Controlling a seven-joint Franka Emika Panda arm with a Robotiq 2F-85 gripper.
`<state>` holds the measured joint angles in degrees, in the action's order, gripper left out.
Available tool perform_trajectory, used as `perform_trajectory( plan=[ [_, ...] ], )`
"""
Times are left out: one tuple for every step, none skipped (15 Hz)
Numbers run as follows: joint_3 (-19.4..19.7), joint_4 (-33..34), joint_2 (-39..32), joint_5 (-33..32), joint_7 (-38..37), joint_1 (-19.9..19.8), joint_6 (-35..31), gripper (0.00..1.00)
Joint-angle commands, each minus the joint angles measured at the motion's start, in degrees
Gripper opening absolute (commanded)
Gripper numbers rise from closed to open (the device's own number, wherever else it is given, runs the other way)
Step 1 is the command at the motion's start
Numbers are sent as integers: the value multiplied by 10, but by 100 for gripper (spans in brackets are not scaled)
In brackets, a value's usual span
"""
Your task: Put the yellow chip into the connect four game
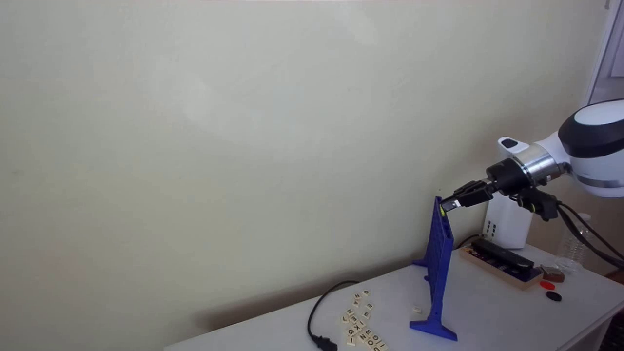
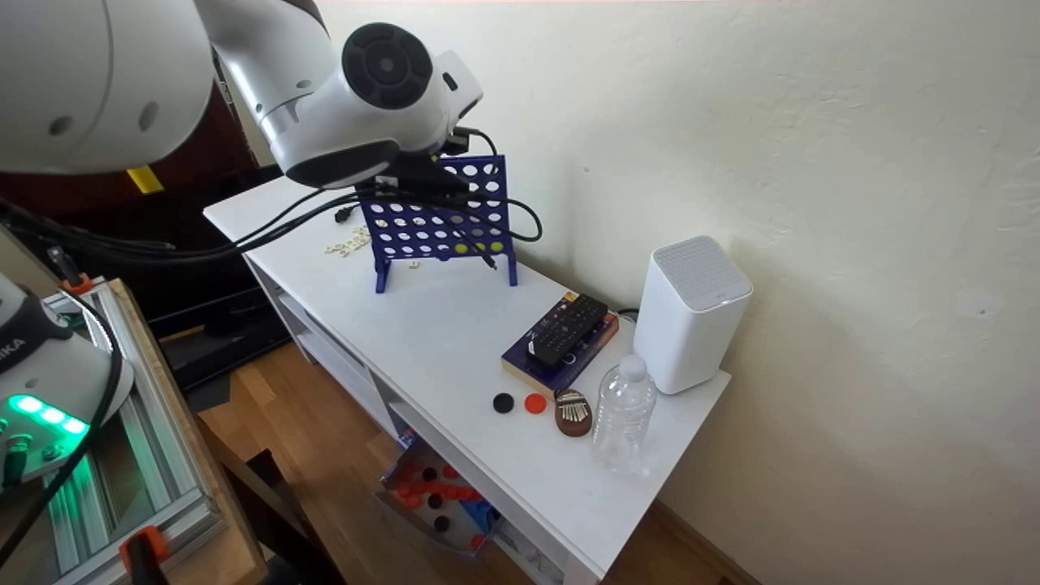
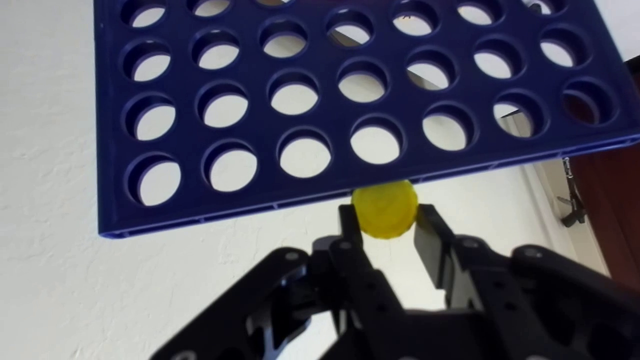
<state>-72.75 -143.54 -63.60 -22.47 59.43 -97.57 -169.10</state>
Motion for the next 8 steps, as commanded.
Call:
perform_trajectory(
  plan=[
    [10,5,5,4,6,15,-11,8],
    [12,6,6,4,5,17,-12,8],
    [14,6,7,5,4,20,-13,8],
    [16,6,8,5,4,21,-14,8],
    [19,7,8,5,4,23,-15,8],
    [19,7,8,5,3,25,-19,8],
    [20,7,8,4,2,26,-22,8],
    [21,6,9,4,2,27,-25,8]
  ],
)
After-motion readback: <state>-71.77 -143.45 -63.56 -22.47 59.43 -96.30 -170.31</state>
